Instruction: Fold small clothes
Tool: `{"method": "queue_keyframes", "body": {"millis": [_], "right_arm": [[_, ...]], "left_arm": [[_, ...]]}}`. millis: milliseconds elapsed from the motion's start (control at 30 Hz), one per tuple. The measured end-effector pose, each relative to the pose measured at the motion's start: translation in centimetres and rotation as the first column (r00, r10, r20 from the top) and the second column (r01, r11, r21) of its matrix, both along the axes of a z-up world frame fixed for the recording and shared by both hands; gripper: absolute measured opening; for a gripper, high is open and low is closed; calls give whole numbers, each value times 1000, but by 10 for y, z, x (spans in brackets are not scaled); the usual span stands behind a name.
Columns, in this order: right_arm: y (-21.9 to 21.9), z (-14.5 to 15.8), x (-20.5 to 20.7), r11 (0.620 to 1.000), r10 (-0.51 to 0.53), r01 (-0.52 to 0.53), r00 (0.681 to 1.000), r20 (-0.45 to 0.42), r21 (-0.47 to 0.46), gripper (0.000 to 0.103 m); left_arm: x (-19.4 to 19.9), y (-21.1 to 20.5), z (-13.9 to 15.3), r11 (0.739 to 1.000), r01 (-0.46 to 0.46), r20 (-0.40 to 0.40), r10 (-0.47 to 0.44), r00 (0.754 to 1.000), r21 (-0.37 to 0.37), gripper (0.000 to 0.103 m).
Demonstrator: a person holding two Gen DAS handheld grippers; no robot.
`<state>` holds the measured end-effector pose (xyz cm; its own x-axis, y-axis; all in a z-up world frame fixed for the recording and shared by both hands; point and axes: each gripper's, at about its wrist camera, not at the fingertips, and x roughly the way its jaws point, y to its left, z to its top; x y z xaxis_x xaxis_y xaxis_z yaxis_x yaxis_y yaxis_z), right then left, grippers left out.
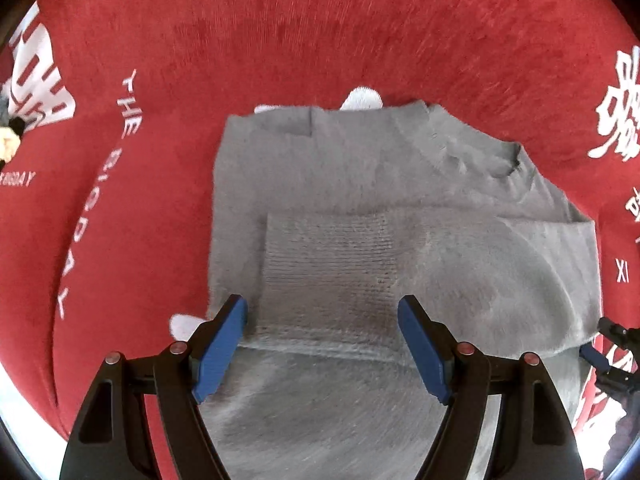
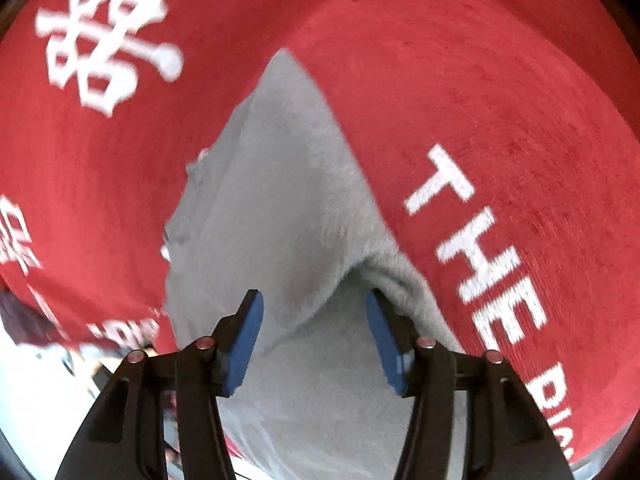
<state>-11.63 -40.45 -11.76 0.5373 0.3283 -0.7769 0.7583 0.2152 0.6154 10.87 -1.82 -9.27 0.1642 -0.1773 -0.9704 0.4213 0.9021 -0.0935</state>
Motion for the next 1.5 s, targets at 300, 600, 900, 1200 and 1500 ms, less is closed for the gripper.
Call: {"method": "queue_keyframes", "body": {"millis": [300,600,900,1200,1500], "right_arm": [[-22,9,-7,986,27,-35,998,-50,-161,7],[-13,19,-13,975,140,-154,986,-96,-159,42],[15,45,-13,923,287,-317,945,-159,-217,50],[42,48,-18,858,416,-455,888,-197,-238,54],[46,50,-31,813,512,-545,836,-196,-202,60]], "left_arm": [[-8,-5,-13,997,31,19,-32,999,64,79],[-14,-2,-5,994,61,7,-62,998,90,79],[-41,-2,9,985,125,-40,-121,992,122,79],[-88,-25,10,960,232,-99,-219,971,158,79],[-128,-55,18,964,209,-119,-191,974,164,79]]}}
